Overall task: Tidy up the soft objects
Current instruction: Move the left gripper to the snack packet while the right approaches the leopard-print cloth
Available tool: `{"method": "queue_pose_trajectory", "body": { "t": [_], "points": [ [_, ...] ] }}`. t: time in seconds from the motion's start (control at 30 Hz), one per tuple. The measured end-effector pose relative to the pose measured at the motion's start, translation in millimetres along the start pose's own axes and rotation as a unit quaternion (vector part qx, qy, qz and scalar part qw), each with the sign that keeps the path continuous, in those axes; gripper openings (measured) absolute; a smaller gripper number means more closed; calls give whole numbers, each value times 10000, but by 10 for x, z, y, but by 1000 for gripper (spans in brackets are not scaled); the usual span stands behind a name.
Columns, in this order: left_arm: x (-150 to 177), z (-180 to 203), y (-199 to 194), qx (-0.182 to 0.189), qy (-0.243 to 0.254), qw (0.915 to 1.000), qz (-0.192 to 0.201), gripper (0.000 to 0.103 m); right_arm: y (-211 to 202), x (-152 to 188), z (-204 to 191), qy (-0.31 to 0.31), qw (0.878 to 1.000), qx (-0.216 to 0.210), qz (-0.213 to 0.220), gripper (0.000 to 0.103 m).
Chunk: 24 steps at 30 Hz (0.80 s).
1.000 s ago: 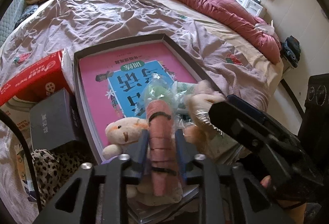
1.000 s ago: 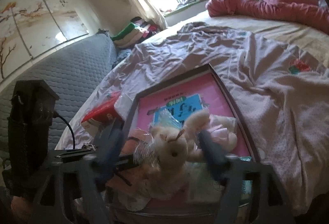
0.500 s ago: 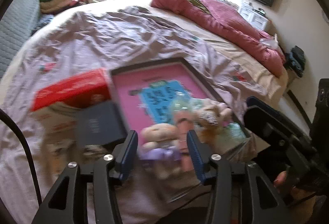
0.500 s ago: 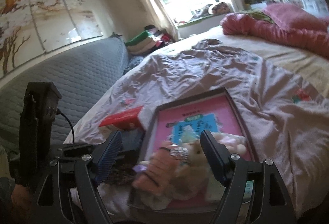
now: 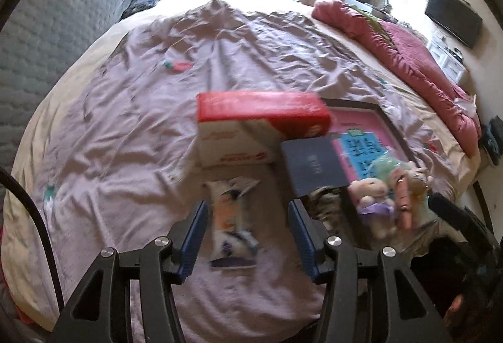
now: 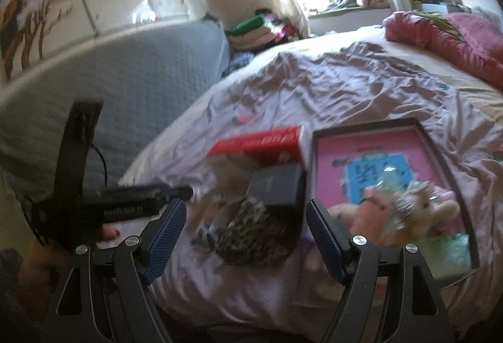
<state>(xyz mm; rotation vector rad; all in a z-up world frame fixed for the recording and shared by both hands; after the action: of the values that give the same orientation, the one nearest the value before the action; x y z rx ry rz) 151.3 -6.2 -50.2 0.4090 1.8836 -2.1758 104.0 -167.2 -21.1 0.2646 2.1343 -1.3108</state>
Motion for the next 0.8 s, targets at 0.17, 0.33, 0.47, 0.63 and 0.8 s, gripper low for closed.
{"method": "queue_pose_trajectory", "body": {
  "t": [0.17,0.33,0.47,0.63,0.8],
  "points": [
    [94,-191,222,133,-161,9996,-168,53,414,116,-162,-170,9978,393,-497,80],
    [147,-297,429,244,-266,9988,-333,53,759,156,-136,-168,9943,667,-818,80],
    [159,-375,582,297,-367,9979,-446,53,990,148,-101,-256,9911,873,-968,80],
    [166,-370,697,403,-371,9970,-541,53,1242,122,-40,-449,9865,1106,-1125,74],
    [125,-319,790,460,-285,9967,-609,53,1419,180,25,-475,9820,1146,-1425,34]
  ]
}}
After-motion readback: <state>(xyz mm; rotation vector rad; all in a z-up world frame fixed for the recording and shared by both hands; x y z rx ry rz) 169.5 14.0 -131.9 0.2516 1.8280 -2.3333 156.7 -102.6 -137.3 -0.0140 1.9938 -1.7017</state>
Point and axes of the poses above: each gripper's, at about its wrist camera, not at the fingertips, and y roughly the way its jaws point, z to its right, x to its underside, the point moved 7 cm from there along y, roughly the way its jaws point, and after that the axes turned 13 degrees about -z, right-handed, at the moved point
